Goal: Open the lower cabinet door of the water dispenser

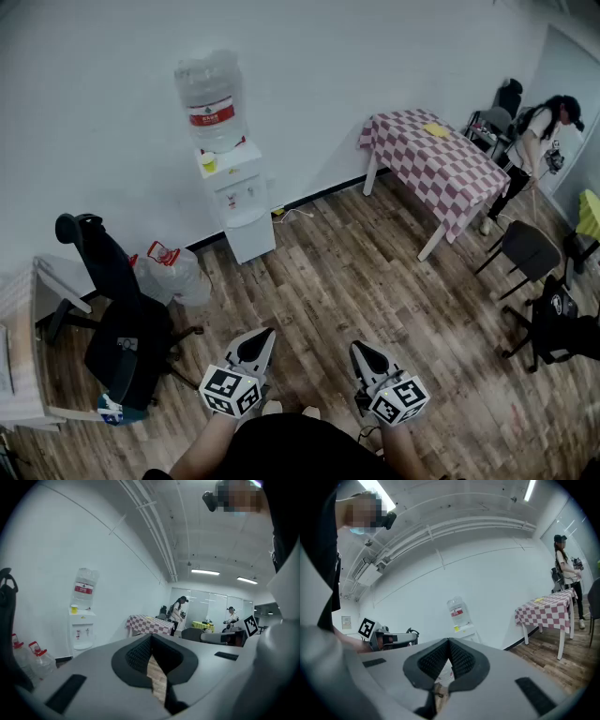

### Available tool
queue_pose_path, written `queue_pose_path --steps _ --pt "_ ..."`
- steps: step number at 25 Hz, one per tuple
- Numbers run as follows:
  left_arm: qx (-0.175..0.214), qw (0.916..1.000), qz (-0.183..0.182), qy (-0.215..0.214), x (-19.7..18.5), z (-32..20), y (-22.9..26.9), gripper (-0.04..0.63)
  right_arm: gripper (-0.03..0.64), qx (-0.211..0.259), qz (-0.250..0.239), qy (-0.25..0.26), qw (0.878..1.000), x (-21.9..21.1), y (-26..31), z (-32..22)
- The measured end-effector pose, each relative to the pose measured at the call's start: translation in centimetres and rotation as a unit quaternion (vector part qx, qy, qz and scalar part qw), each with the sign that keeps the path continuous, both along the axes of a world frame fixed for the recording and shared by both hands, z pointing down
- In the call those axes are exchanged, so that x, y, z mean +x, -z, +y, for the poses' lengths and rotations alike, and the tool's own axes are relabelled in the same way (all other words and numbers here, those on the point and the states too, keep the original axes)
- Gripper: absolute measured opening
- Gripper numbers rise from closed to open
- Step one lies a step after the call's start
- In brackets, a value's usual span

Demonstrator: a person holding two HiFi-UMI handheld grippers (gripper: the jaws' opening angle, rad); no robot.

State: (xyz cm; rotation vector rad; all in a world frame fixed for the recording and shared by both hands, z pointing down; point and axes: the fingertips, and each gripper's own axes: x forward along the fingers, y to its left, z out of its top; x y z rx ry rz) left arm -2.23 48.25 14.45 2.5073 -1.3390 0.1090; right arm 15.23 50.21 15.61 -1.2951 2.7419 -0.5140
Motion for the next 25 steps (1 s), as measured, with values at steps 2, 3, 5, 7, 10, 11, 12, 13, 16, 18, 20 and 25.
queue_pose_path --steps 2,3,5,7,10,11,12,13,16,18,20,25 --pt "0.001 1.0 -0.001 -0.002 -0.2 0.2 0.1 0.014 0.021 -0.001 -0.001 -0.008 1.0 0.1 0.1 0.2" --pt "0.002 1.0 -0.002 -0.002 -0.4 0.3 0.1 0.014 0.021 -0.001 -0.001 -0.01 1.0 0.0 0.1 0.4" --pt "0.004 1.0 -0.001 -0.002 -0.6 0.5 0.2 0.014 0.021 0.0 -0.001 -0.011 1.0 -0.2 0.1 0.7" --pt "0.007 1.0 0.001 0.0 -0.7 0.7 0.3 0.014 0.021 0.001 0.001 -0.009 1.0 -0.3 0.0 1.1" --pt "0.011 0.9999 0.002 0.002 -0.8 0.9 0.4 0.014 0.021 0.005 0.006 -0.005 1.0 -0.4 0.2 1.5" --pt "0.012 0.9999 0.003 0.003 -0.9 1.0 0.4 0.014 0.021 0.006 0.005 -0.003 1.0 -0.5 0.3 1.5" --pt "0.012 0.9999 0.004 0.004 -0.9 1.0 0.5 0.014 0.021 0.008 0.003 0.0 1.0 -0.6 0.4 1.7" --pt "0.012 0.9999 0.005 0.004 -0.8 1.1 0.5 0.014 0.021 0.01 0.0 0.002 1.0 -0.7 0.5 1.8" --pt "0.012 0.9999 0.007 0.007 -0.6 1.5 0.6 0.014 0.023 0.012 -0.006 0.007 1.0 -0.4 0.7 2.1" --pt "0.011 0.9999 0.006 0.009 -0.4 1.8 0.4 0.014 0.023 0.008 -0.008 0.006 1.0 0.0 0.5 2.3" --pt "0.009 0.9999 0.006 0.011 -0.3 2.1 0.2 0.014 0.023 0.004 -0.007 0.004 1.0 0.5 0.1 2.6" --pt "0.006 0.9998 0.011 0.012 -0.3 2.5 -0.3 0.014 0.023 -0.004 -0.007 -0.007 1.0 1.8 -0.6 3.2"
